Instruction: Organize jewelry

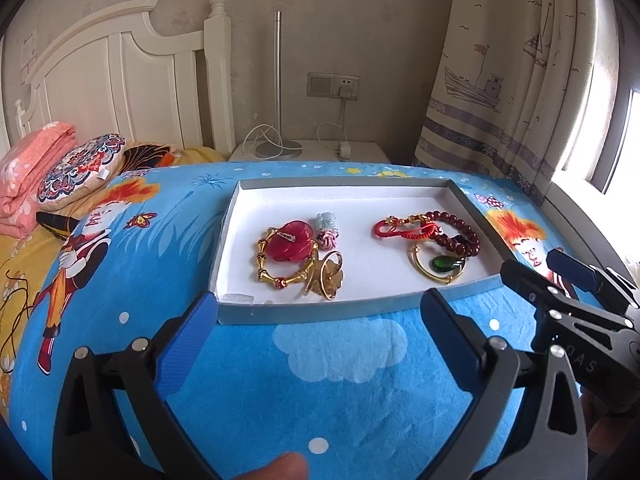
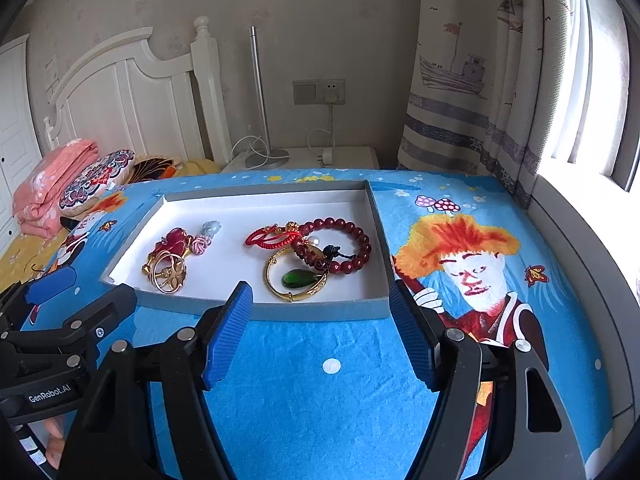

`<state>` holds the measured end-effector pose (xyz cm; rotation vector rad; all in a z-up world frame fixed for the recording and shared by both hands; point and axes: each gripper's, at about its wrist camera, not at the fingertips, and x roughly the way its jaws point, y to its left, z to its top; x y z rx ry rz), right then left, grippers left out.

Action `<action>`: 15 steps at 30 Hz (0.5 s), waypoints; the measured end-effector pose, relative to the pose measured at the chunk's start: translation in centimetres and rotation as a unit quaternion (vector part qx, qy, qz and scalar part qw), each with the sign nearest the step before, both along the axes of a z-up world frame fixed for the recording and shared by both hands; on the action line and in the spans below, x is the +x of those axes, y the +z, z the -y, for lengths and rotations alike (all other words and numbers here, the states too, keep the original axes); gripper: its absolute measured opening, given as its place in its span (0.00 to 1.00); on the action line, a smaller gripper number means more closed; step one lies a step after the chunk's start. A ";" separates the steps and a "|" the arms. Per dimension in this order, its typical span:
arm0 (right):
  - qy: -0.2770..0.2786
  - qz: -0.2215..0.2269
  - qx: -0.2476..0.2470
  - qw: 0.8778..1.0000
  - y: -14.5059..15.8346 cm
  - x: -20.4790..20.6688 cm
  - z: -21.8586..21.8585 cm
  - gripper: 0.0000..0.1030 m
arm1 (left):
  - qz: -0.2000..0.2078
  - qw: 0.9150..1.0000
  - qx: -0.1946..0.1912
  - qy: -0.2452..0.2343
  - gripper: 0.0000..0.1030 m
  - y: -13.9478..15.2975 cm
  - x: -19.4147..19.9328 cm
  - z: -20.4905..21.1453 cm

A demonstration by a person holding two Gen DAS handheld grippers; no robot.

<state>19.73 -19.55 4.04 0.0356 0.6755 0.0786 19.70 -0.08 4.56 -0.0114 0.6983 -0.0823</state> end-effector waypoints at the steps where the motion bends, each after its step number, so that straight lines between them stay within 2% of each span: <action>1: 0.000 0.000 0.000 1.000 0.0 0.0 0.0 0.65 | 0.000 1.000 0.000 0.000 0.95 0.0 0.0 0.0; 15: 0.001 -0.001 -0.001 1.000 -0.1 0.2 -0.2 0.65 | -0.002 1.000 0.006 0.013 0.95 0.0 0.3 -0.2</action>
